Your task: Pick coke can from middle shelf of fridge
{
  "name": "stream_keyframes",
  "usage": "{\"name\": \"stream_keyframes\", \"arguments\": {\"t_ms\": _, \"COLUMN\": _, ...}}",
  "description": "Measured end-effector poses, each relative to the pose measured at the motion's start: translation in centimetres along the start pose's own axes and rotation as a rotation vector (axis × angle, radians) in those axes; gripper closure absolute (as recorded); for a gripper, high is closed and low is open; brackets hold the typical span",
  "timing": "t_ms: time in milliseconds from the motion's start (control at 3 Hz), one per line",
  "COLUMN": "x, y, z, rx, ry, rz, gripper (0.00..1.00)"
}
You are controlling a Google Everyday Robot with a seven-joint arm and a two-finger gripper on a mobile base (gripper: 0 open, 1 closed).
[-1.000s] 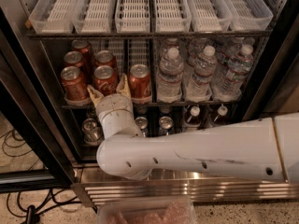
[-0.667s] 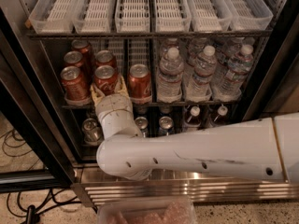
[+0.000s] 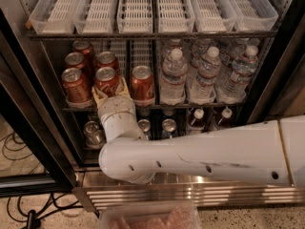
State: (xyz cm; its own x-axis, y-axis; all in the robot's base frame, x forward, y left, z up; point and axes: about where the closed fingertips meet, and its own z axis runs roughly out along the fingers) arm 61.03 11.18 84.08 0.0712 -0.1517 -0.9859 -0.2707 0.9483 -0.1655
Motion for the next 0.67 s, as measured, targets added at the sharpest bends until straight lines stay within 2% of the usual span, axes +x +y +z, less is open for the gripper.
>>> {"name": "stream_keyframes", "arguments": {"t_ms": 333, "x": -0.05, "y": 0.01, "z": -0.02, "rx": -0.001, "ry": 0.001, "rz": 0.001, "gripper": 1.0}}
{"name": "stream_keyframes", "arguments": {"t_ms": 667, "x": -0.46, "y": 0.41, "z": -0.3, "rx": -0.039, "ry": 0.021, "rz": 0.027, "gripper": 1.0}}
